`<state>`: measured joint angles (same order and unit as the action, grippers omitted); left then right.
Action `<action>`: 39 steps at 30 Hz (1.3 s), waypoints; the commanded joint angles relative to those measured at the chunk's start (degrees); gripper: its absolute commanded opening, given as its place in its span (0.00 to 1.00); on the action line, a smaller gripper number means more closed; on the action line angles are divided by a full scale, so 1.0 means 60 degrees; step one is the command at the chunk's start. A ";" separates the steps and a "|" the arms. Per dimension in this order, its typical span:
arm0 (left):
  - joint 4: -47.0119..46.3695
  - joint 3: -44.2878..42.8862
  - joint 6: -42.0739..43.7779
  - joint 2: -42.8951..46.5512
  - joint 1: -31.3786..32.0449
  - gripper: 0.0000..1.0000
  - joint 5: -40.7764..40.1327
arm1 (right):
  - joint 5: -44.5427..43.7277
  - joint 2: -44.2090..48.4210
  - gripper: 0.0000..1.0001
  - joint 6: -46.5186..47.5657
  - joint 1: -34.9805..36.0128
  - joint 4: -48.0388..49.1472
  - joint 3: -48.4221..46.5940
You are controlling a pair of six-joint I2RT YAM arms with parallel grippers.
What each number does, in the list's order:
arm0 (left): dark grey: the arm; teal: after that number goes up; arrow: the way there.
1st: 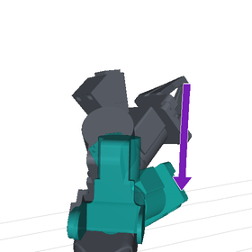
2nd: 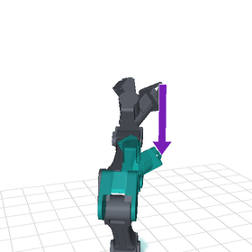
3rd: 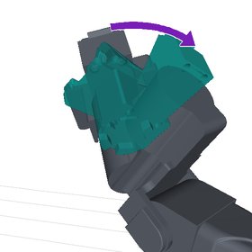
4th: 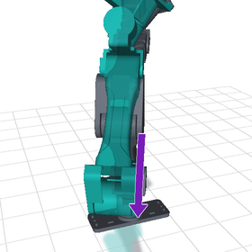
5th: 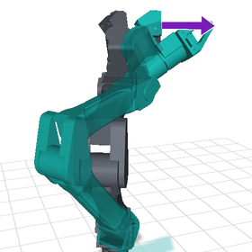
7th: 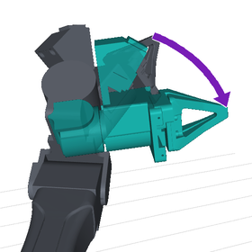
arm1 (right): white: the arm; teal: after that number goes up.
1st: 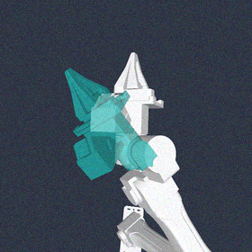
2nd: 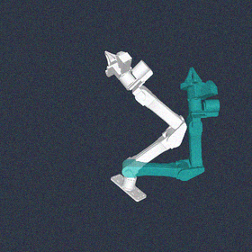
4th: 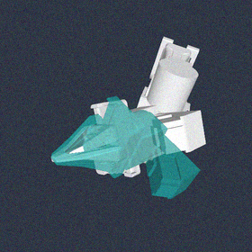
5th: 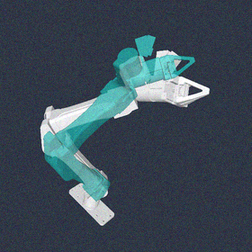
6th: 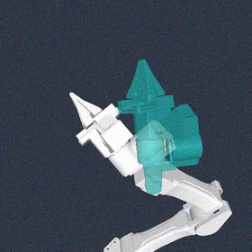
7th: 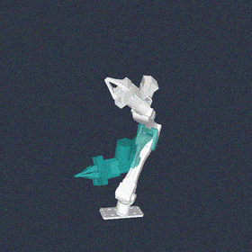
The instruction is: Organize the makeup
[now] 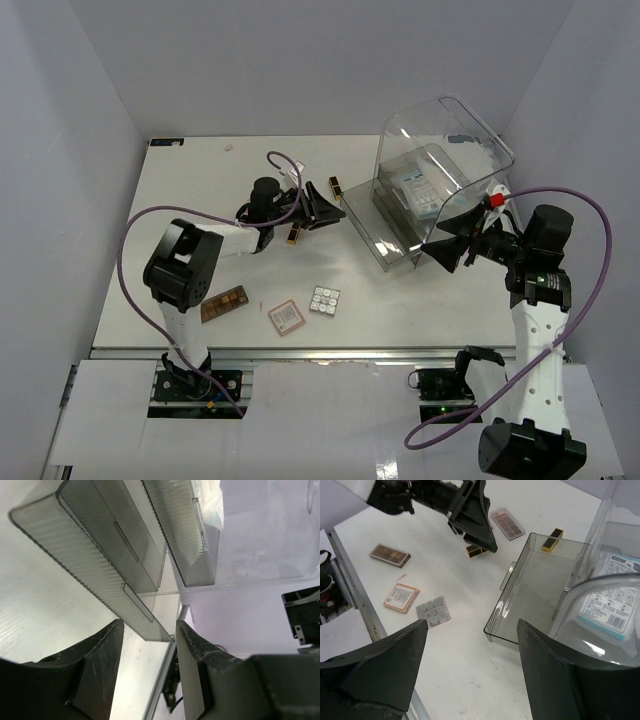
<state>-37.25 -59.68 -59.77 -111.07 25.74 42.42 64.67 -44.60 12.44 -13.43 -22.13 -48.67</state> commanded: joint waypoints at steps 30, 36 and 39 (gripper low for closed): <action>0.8616 0.3323 0.8207 1.0810 -0.2166 0.98 -0.5070 | -1.2870 -1.3381 0.90 -0.0779 0.9099 -0.1599 -1.2096; 0.8611 0.3333 0.8242 1.0864 -0.2172 0.98 -0.5276 | -1.4000 -1.4328 0.97 -0.0963 0.8820 -0.0152 -1.2674; 0.8623 0.3339 0.8272 1.0932 -0.2178 0.98 -0.5321 | -1.4070 -1.4818 1.00 -0.0904 0.8629 0.0109 -1.2749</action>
<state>14.22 -39.95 -11.22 -47.11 12.91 12.16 -14.59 -131.96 8.05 40.17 -29.15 -121.05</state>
